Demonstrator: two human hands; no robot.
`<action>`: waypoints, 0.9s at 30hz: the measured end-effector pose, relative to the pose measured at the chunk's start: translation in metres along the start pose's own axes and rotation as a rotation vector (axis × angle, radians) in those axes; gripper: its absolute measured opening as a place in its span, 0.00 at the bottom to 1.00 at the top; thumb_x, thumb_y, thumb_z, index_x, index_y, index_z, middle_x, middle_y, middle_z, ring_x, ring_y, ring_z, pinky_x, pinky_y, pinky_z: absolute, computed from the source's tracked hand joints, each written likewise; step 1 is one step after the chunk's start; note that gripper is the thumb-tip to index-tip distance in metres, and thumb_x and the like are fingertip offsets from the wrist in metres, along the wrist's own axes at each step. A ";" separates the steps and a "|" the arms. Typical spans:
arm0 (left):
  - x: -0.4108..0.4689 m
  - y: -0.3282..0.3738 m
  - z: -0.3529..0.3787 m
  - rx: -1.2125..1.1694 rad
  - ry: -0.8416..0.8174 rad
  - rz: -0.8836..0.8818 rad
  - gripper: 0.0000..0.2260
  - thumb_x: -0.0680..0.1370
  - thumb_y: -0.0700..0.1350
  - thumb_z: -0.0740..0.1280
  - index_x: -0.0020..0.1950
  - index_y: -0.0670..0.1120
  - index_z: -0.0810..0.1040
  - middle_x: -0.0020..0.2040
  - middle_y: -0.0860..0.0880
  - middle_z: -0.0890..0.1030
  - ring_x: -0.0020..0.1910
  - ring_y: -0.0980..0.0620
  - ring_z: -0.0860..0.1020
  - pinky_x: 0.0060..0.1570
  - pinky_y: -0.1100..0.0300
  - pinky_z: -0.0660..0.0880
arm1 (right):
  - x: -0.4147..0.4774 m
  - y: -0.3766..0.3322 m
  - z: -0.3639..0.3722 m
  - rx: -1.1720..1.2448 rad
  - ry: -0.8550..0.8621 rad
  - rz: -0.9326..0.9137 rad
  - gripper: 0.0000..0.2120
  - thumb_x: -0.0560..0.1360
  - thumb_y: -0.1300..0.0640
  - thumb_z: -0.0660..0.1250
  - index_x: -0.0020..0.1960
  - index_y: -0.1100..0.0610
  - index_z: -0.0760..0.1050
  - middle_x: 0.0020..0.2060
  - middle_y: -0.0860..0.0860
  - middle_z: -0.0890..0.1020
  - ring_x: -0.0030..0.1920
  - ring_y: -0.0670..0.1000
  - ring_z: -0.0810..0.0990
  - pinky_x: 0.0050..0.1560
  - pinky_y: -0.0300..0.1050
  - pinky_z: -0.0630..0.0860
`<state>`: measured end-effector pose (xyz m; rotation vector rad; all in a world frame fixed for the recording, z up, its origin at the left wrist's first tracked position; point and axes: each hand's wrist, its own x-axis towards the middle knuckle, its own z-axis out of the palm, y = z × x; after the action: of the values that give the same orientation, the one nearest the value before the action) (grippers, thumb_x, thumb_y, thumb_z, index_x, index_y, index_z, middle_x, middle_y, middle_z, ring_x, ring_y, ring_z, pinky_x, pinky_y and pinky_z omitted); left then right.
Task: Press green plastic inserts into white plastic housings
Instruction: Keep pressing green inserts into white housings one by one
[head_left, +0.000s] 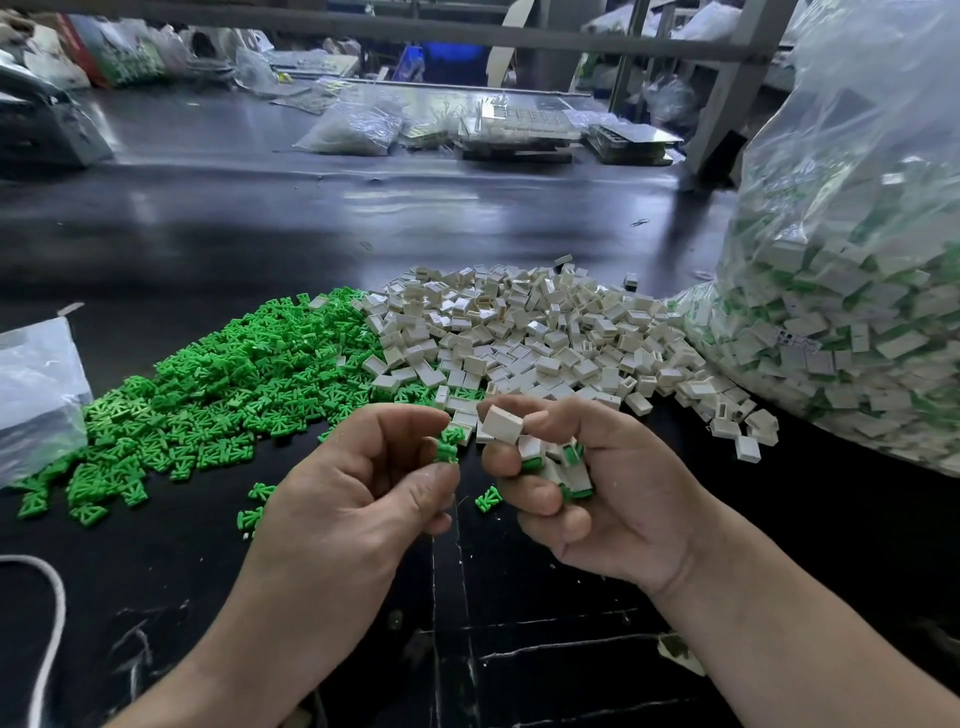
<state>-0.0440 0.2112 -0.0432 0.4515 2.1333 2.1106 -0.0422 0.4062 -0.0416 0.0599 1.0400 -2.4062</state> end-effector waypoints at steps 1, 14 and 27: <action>0.000 0.000 0.000 0.018 0.015 0.007 0.11 0.68 0.43 0.72 0.48 0.56 0.83 0.39 0.46 0.83 0.38 0.49 0.82 0.38 0.65 0.79 | 0.000 0.000 0.000 0.001 -0.015 -0.001 0.10 0.69 0.62 0.67 0.49 0.58 0.81 0.37 0.55 0.78 0.26 0.47 0.74 0.19 0.36 0.70; -0.003 0.004 0.002 0.101 0.111 0.085 0.10 0.68 0.45 0.72 0.46 0.57 0.83 0.40 0.50 0.84 0.36 0.52 0.82 0.37 0.68 0.78 | -0.002 0.005 0.010 -0.128 0.011 0.025 0.03 0.74 0.57 0.68 0.46 0.56 0.77 0.36 0.51 0.76 0.25 0.43 0.73 0.19 0.33 0.66; -0.002 0.007 -0.001 -0.031 0.089 0.046 0.07 0.68 0.48 0.72 0.45 0.52 0.83 0.37 0.44 0.84 0.36 0.48 0.83 0.36 0.64 0.79 | -0.004 0.011 0.019 -0.342 0.098 -0.092 0.08 0.74 0.52 0.71 0.45 0.56 0.76 0.34 0.52 0.77 0.24 0.45 0.72 0.19 0.35 0.65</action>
<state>-0.0412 0.2093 -0.0369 0.4157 2.1535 2.2257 -0.0300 0.3883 -0.0344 0.0104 1.5151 -2.2885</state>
